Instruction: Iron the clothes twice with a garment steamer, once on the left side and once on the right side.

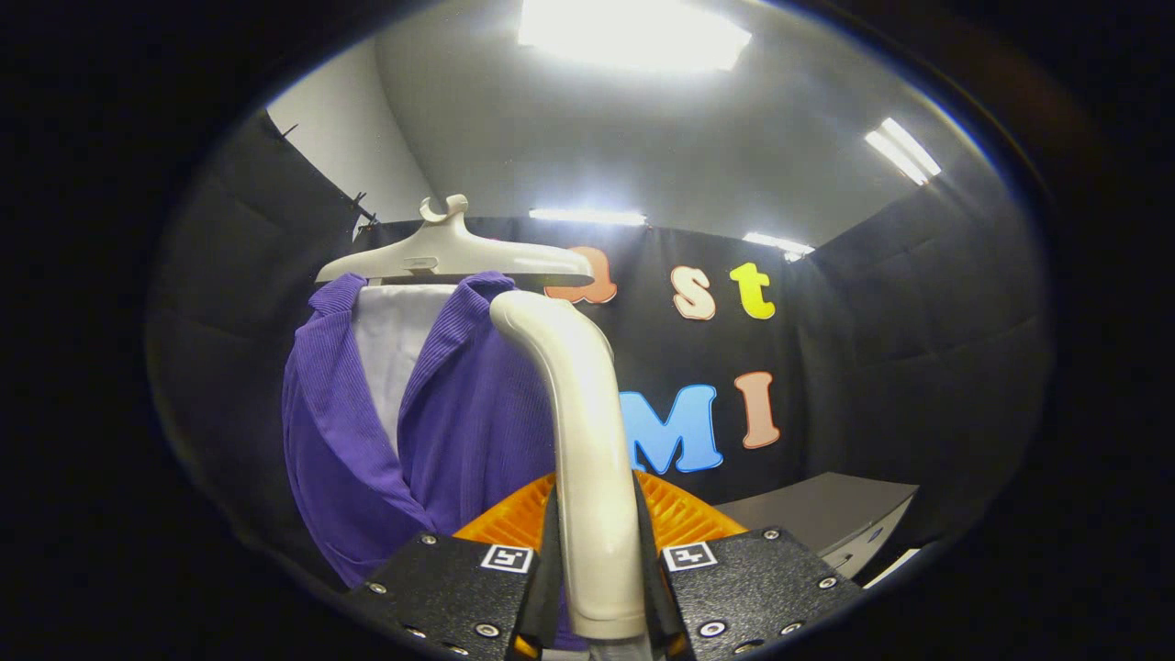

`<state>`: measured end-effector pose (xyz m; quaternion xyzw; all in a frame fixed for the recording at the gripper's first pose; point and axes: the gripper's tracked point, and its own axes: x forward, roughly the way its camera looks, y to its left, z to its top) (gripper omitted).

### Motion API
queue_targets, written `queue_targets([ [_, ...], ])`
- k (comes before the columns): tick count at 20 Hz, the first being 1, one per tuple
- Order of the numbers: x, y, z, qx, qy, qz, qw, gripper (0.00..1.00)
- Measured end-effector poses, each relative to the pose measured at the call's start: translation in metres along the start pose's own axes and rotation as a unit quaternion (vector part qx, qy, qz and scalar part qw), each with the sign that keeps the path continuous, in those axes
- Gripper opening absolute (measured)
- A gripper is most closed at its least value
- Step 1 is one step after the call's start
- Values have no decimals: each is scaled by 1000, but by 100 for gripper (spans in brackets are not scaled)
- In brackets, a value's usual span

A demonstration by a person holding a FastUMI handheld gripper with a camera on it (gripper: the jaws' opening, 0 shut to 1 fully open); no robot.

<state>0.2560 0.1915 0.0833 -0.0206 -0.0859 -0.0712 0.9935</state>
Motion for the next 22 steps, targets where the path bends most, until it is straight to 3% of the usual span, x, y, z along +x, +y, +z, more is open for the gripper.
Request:
queue_targets([
  [22,-26,2,-99,-84,84,29,993,38],
])
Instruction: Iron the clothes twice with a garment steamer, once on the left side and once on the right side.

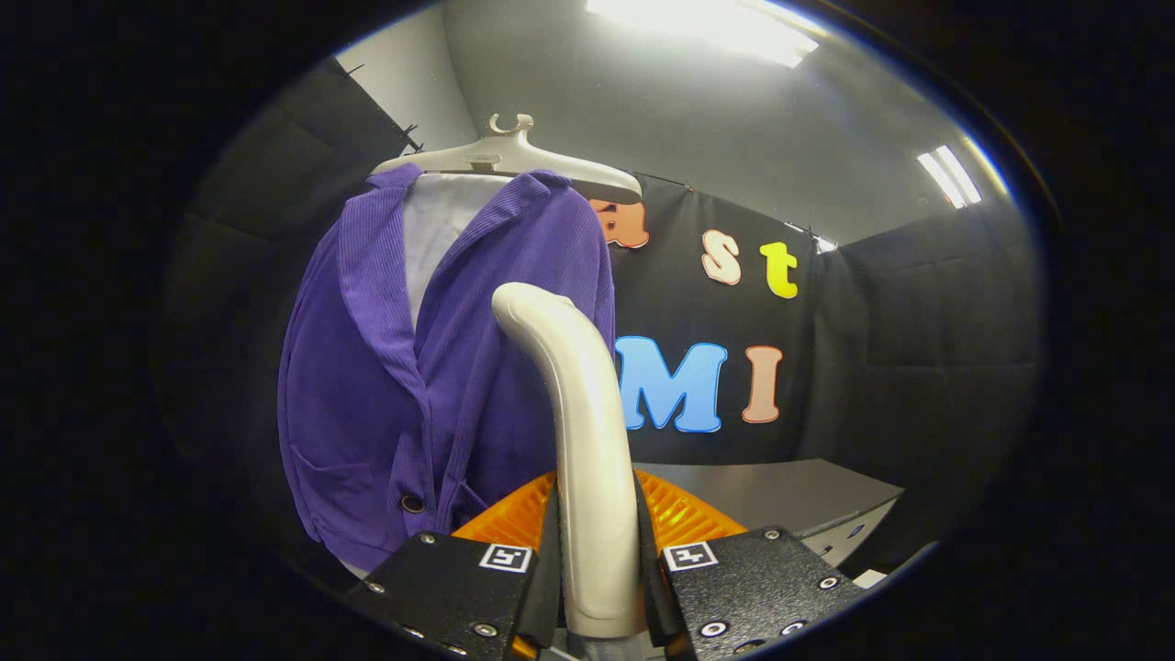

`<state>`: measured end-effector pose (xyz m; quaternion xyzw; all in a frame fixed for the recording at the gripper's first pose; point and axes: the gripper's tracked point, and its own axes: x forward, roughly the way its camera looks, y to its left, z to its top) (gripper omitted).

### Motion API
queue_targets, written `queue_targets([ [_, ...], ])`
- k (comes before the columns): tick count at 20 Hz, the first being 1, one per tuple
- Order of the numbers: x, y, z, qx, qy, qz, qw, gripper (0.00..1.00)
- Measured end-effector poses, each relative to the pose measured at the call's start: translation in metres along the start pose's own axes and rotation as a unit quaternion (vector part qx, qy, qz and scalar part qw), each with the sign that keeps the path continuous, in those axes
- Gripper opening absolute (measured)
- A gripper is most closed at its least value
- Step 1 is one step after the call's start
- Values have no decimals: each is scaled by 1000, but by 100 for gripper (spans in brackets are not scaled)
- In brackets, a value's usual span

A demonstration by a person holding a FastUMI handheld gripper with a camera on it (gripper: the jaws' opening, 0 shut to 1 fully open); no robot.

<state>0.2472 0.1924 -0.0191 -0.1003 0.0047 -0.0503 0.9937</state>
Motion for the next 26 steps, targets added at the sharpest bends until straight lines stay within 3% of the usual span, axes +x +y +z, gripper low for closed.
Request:
queue_targets([
  [18,-46,41,-112,-73,93,68,991,38],
  [26,-51,38,-141,-87,111,91,986,38],
])
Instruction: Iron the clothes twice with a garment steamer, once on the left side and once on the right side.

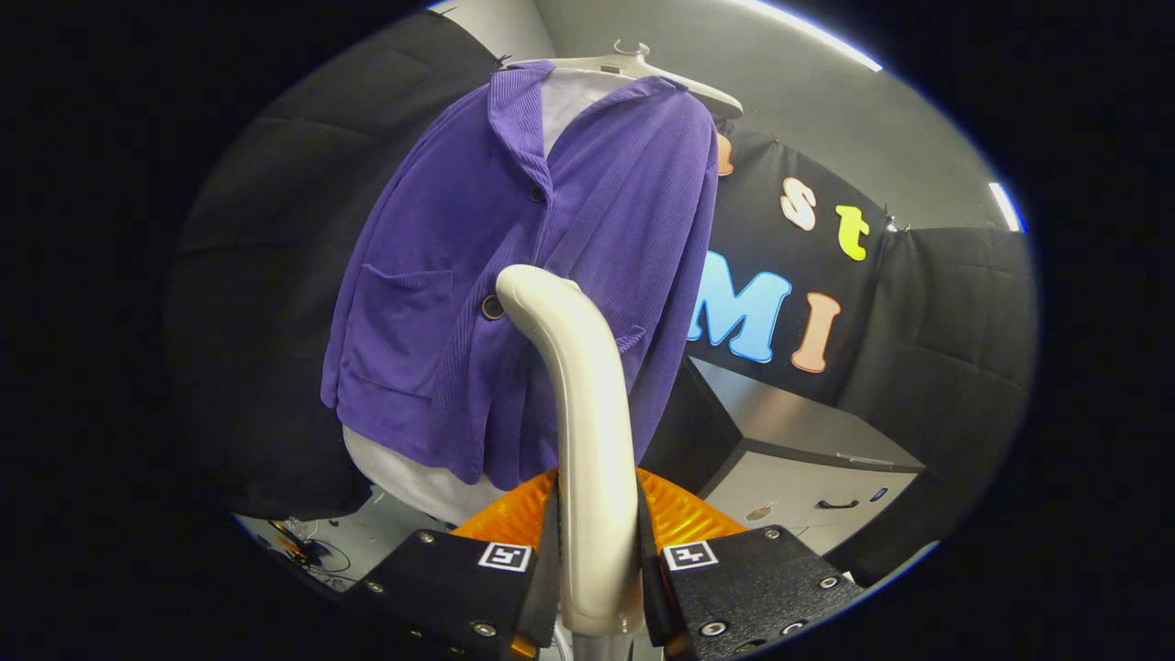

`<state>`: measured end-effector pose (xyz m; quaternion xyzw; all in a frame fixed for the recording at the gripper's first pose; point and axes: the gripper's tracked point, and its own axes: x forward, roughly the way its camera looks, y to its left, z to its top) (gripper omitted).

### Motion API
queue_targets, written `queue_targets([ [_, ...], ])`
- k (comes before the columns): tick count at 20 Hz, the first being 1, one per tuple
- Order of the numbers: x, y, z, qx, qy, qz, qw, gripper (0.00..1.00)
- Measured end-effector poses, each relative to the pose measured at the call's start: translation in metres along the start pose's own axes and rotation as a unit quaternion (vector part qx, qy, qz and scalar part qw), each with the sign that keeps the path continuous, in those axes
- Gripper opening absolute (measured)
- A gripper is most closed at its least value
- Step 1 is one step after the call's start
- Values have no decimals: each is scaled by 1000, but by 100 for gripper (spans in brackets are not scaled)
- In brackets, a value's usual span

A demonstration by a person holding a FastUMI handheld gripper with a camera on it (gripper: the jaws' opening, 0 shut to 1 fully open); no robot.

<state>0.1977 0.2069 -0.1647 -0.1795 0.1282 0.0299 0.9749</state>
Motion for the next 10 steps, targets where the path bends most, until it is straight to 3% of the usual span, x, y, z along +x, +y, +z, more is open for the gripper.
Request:
queue_targets([
  [10,2,-2,-32,9,18,66,998,38],
])
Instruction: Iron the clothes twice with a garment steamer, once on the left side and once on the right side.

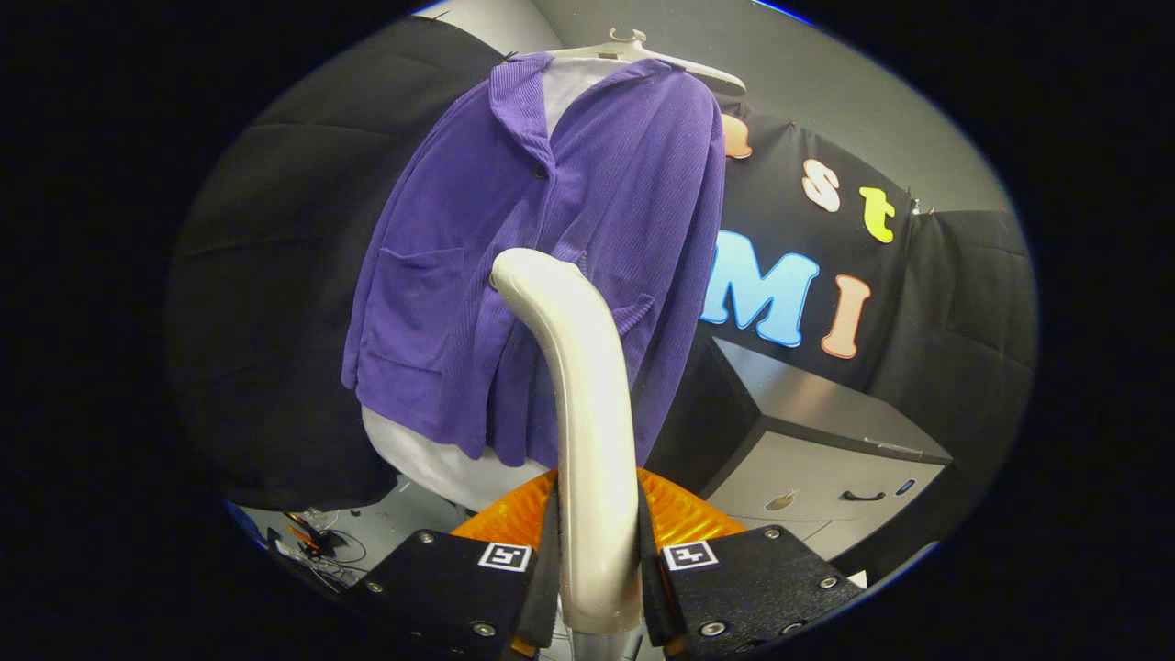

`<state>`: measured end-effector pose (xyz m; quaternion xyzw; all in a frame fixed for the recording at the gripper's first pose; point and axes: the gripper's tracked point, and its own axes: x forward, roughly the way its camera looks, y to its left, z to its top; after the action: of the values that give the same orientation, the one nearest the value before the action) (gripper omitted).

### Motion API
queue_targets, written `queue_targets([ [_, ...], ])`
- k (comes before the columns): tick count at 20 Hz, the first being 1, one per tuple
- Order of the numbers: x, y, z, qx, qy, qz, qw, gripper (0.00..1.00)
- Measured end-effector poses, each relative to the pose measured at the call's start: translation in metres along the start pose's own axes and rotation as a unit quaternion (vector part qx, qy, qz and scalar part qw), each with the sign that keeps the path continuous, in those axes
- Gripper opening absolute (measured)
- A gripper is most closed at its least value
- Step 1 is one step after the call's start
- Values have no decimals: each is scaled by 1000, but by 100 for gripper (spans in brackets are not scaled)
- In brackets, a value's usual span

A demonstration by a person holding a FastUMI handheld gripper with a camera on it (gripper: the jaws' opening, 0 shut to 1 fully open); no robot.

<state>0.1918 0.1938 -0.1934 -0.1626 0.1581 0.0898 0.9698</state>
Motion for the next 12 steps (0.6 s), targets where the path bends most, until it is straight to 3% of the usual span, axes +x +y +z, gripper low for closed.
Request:
queue_targets([
  [5,-4,6,-36,21,35,41,998,38],
  [12,-9,5,-47,38,76,28,996,38],
])
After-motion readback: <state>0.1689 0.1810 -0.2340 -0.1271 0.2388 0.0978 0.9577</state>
